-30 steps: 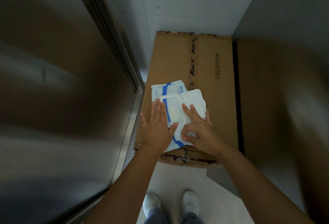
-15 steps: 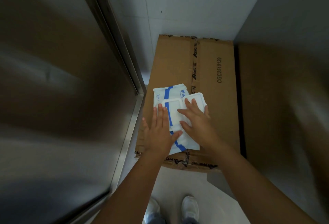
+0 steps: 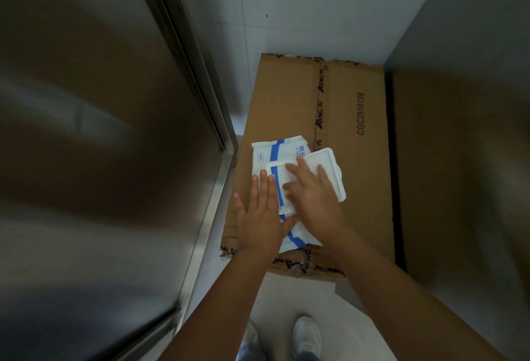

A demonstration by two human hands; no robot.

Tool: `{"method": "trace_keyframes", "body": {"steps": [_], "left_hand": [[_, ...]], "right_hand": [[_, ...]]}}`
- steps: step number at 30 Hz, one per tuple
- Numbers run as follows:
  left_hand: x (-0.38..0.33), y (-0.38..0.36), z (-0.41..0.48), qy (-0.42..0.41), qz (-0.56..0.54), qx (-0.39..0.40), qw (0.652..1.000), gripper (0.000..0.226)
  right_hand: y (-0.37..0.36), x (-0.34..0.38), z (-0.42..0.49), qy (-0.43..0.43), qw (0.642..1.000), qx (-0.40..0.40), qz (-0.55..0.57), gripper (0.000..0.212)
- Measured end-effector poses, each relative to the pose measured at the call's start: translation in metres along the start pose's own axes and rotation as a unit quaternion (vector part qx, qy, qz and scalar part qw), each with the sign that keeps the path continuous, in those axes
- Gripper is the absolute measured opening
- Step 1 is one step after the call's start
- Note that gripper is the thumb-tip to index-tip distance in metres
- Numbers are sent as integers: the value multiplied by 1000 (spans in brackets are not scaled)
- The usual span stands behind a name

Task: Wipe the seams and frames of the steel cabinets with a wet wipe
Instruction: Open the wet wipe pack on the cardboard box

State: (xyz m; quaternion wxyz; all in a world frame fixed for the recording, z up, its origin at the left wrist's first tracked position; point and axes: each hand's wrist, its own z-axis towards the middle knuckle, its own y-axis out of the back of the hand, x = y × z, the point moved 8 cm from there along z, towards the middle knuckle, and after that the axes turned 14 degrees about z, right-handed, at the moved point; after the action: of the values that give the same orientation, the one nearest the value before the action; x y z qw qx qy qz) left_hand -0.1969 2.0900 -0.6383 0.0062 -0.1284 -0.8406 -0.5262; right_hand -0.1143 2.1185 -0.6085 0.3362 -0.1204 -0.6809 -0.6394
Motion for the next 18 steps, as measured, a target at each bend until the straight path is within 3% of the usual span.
{"method": "trace_keyframes", "body": {"steps": [3, 9, 14, 16, 18], "left_hand": [[0, -3, 0, -4, -9, 4, 1000, 88], [0, -5, 4, -2, -39, -9, 999, 93], [0, -4, 8, 10, -71, -62, 995, 89], [-3, -9, 6, -7, -100, -47, 994, 91], [-3, -8, 5, -10, -112, -51, 992, 91]], "right_hand": [[6, -3, -2, -4, 998, -27, 52, 16], [1, -9, 3, -2, 992, -2, 127, 12], [-2, -21, 2, -55, 991, -5, 119, 11], [-4, -23, 1, -51, 996, -6, 77, 14], [-7, -24, 1, -54, 992, -6, 115, 12]]}}
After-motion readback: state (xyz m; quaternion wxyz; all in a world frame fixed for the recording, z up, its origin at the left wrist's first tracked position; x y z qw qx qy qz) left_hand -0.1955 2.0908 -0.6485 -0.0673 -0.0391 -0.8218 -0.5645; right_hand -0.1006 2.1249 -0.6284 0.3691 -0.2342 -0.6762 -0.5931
